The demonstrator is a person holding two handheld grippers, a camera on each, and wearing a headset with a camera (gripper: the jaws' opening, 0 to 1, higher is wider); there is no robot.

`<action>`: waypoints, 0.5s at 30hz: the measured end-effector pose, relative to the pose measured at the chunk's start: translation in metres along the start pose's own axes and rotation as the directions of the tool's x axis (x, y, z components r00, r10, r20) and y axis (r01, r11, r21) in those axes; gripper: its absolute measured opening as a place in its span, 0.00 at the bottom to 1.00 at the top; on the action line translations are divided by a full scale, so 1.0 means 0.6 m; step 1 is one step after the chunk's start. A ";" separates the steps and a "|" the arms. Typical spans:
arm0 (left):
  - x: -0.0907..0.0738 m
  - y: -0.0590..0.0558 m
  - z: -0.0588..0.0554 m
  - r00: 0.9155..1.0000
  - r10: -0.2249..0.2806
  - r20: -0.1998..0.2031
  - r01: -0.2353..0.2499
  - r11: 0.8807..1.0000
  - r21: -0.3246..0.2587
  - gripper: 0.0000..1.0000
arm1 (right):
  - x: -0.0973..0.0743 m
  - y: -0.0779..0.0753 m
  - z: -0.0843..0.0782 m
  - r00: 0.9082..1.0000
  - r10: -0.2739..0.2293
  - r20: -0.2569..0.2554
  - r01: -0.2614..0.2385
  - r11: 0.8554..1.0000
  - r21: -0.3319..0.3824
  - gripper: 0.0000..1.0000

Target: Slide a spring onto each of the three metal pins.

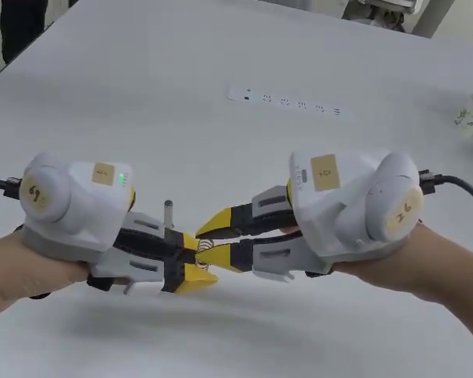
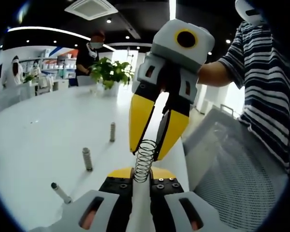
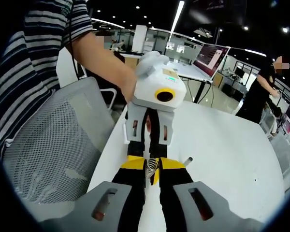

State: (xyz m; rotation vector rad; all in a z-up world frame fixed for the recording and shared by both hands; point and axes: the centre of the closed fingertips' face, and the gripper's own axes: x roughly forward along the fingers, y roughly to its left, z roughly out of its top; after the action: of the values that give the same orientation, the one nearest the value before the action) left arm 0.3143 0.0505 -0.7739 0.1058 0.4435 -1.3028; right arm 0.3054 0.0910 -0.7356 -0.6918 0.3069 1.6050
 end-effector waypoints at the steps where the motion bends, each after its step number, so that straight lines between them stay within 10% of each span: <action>1: 0.000 0.000 0.000 1.000 0.000 0.000 0.000 1.000 -0.003 0.05 | 0.000 0.000 0.000 1.000 0.000 0.000 0.000 1.000 0.000 0.07; 15: -0.007 0.006 -0.004 1.000 0.029 0.007 -0.028 0.999 -0.036 0.12 | 0.000 -0.005 0.002 1.000 -0.006 -0.004 0.006 1.000 -0.009 0.07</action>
State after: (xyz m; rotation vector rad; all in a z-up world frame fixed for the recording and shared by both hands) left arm 0.3163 0.0562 -0.7751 0.0770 0.4570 -1.2664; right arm 0.3080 0.0922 -0.7343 -0.7028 0.3007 1.6006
